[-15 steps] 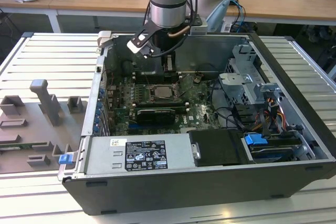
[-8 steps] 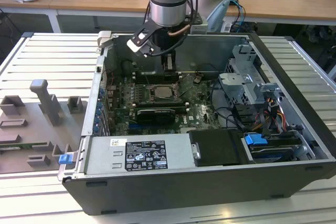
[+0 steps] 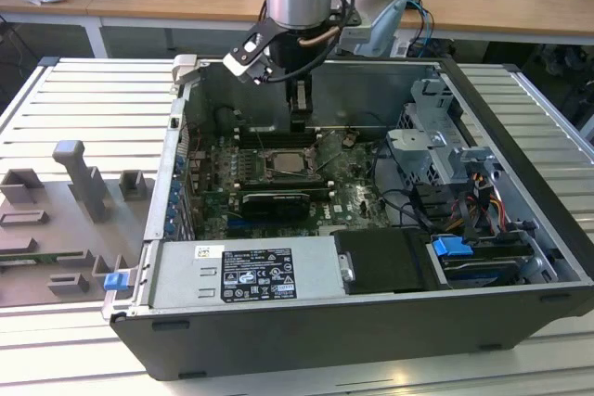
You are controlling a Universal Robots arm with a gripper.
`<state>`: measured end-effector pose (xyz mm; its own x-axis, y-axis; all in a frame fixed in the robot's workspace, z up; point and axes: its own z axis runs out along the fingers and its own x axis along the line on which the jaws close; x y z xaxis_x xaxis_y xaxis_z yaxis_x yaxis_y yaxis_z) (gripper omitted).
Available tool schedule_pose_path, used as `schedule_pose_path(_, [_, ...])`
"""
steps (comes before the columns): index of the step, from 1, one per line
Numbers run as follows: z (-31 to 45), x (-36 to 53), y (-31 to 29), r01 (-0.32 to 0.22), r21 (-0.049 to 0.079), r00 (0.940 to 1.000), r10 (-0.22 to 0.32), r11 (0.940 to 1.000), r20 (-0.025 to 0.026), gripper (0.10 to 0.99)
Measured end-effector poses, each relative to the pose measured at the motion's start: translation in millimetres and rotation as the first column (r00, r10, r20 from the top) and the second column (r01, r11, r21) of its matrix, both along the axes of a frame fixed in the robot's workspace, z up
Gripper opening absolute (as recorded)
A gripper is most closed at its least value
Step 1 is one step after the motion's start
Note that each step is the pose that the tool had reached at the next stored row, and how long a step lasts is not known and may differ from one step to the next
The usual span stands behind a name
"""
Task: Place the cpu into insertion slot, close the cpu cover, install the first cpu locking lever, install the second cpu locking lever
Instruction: 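Close the cpu cover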
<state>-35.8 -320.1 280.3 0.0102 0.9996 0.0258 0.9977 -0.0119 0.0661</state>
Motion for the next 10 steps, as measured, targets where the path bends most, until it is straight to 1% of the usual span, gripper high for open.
schedule_pose_path(2, [5.1,0.0,0.0,0.000,0.000,1.0000,0.000,1.0000,0.0000,0.106])
schedule_pose_path(4, [12.2,0.0,0.0,0.000,0.000,1.0000,0.000,1.0000,-0.0001,0.106])
schedule_pose_path(10, [11.2,8.7,0.0,0.000,0.000,1.0000,0.000,1.0000,0.0000,0.106])
